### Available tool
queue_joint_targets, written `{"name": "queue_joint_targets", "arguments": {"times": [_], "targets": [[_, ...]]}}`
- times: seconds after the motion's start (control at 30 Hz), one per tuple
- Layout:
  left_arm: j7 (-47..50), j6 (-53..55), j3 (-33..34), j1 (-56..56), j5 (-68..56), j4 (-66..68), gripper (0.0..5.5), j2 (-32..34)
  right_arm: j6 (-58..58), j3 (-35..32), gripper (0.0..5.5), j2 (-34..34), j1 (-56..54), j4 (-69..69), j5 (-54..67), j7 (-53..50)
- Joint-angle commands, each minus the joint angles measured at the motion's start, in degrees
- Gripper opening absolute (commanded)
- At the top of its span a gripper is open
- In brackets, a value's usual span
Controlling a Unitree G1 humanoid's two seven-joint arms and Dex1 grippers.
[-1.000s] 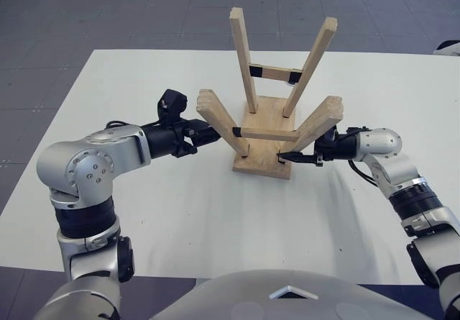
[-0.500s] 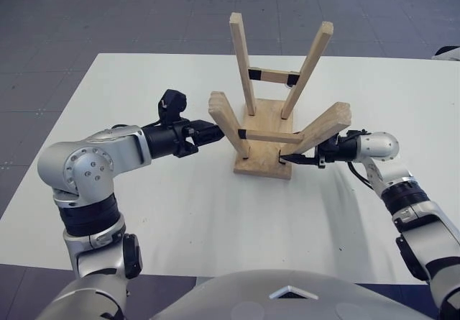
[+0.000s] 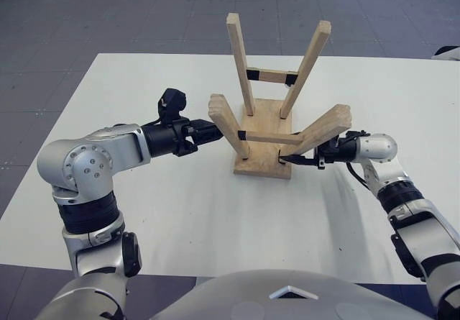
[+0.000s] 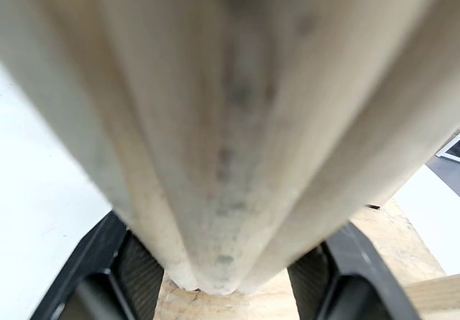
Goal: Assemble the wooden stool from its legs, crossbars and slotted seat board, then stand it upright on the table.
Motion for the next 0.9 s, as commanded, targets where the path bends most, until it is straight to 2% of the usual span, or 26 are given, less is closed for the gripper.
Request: {"name": "queue_joint_targets", "arguments": {"times": [0.03, 0.07, 0.23, 0.47, 0.63, 0.73, 0.83, 0.9], "targets": [[-1.01, 0.29, -1.43, -2.47, -2.34, -0.78, 2.80, -0.78, 0.25, 7.31, 2.04, -2.92, 5.37, 11.95, -18.65, -1.74], [-0.98, 0.24, -1.49, -2.38, -2.32, -0.83, 2.77, -0.90, -0.38, 7.33, 2.43, -3.09, 4.78, 12.26, -18.99, -2.07], [-0.91, -0.24, -1.58, -2.07, -2.47, -0.60, 2.77, -0.83, -2.90, 6.17, 3.43, -2.85, 2.89, 15.52, -21.21, -4.53], [0.01, 0.15, -0.65, -0.52, -2.99, -2.00, 2.77, -1.00, -5.08, 4.09, 4.62, -5.14, -1.48, 20.29, -22.26, -7.03], [1.58, -0.06, -0.31, 1.38, -2.94, -3.01, 2.77, -1.74, -6.91, 1.29, 5.40, -8.40, -4.89, 21.32, -21.89, -4.41], [2.03, -1.32, -1.74, 3.24, -1.72, -3.72, 2.77, 0.09, -8.03, -0.52, 5.46, -10.72, -3.86, 19.02, -22.23, -0.04], [-1.49, -4.97, -4.84, 6.95, 0.30, -3.66, 2.77, 6.26, -6.95, -2.99, 5.46, -13.12, -3.21, 17.62, -21.71, 1.65], [-5.96, -8.94, -7.36, 10.46, 2.51, -2.37, 2.77, 12.28, 1.60, -10.26, 5.46, -12.63, -5.42, 17.59, -15.93, -3.49]]}}
